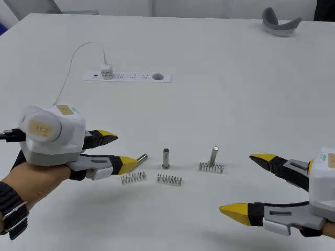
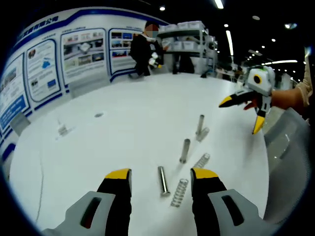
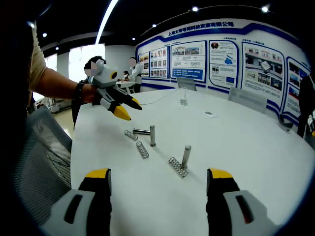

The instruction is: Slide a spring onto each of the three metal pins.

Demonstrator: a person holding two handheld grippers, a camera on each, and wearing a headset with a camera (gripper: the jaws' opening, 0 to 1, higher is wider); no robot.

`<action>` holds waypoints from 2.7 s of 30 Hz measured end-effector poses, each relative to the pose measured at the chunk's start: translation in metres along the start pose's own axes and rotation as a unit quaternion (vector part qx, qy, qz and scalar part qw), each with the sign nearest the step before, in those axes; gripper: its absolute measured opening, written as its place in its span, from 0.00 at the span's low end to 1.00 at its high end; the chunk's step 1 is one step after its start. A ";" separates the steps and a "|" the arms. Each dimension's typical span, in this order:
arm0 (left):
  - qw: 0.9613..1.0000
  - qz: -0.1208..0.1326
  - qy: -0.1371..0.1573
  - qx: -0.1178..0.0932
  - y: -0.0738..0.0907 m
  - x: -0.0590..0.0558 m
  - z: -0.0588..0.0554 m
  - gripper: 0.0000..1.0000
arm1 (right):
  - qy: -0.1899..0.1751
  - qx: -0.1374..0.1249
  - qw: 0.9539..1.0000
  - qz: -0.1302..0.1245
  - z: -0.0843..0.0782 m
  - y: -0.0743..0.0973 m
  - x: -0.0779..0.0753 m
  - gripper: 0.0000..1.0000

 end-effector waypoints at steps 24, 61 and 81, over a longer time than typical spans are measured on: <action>0.998 0.007 -0.014 0.067 -0.039 -0.001 -0.006 0.38 | -0.006 0.003 1.000 -0.004 -0.003 0.000 0.000 0.81; 0.987 0.011 -0.051 0.153 -0.065 -0.010 -0.014 0.10 | -0.023 0.012 1.000 -0.008 -0.011 0.000 -0.002 0.80; 0.986 0.016 -0.007 0.164 -0.066 -0.009 -0.012 0.08 | -0.024 0.013 1.000 -0.008 -0.012 0.001 -0.002 0.79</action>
Point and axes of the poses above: the centre of the closed fingertips' face, and the gripper's own axes: y roughly backward along the fingers, x roughly to its left, z roughly out of its top, the point moved 7 cm from there along y, roughly backward along the fingers, and after that the axes turned 5 degrees about z, right-handed, at the moved point
